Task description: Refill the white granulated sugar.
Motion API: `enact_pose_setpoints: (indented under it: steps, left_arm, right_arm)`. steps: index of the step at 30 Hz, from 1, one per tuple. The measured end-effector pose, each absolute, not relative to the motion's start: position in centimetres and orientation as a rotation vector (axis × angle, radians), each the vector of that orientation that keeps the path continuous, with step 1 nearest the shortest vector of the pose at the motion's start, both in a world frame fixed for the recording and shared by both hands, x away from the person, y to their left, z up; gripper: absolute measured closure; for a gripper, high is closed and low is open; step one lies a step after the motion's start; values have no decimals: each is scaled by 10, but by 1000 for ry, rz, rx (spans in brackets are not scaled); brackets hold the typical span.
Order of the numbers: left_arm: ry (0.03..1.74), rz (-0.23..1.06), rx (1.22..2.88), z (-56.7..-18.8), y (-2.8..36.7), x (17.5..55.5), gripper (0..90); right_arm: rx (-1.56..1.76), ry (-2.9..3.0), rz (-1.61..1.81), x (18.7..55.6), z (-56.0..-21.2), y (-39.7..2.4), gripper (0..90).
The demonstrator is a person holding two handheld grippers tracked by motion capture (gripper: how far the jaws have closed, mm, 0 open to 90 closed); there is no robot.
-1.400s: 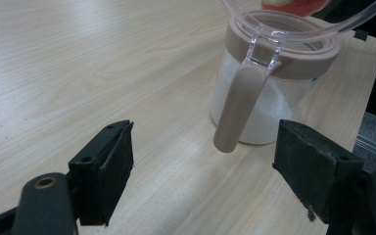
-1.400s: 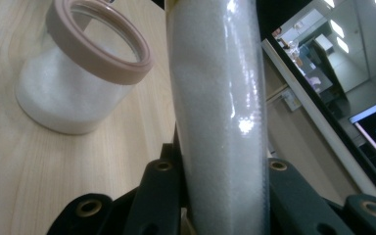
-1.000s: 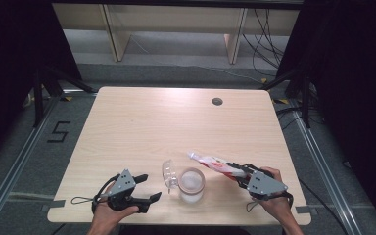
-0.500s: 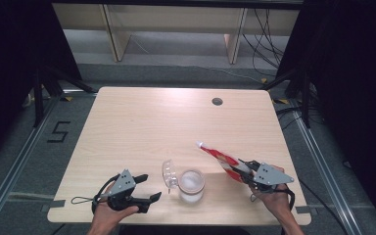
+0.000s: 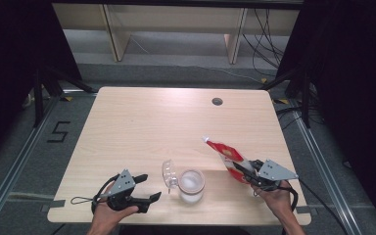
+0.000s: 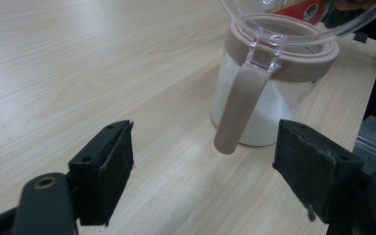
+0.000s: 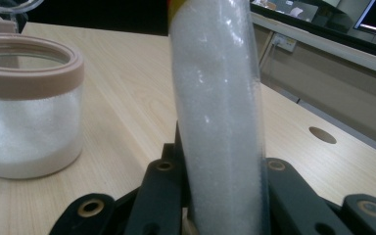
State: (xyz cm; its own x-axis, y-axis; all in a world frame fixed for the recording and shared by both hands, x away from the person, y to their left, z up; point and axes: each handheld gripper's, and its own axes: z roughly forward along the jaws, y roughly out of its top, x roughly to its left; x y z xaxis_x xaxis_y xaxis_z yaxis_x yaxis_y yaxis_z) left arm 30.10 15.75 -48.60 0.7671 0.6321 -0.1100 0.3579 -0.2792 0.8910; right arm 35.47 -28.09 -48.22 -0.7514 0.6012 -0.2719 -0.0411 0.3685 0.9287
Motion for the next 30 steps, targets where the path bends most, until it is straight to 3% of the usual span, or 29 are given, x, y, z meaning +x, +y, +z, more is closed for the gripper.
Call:
enact_pose_setpoints:
  steps: [30]
  left_arm:
    - [751,323,1894,-486,159,301,220]
  right_arm:
    - [854,2013,1463,339,-483,-304,768]
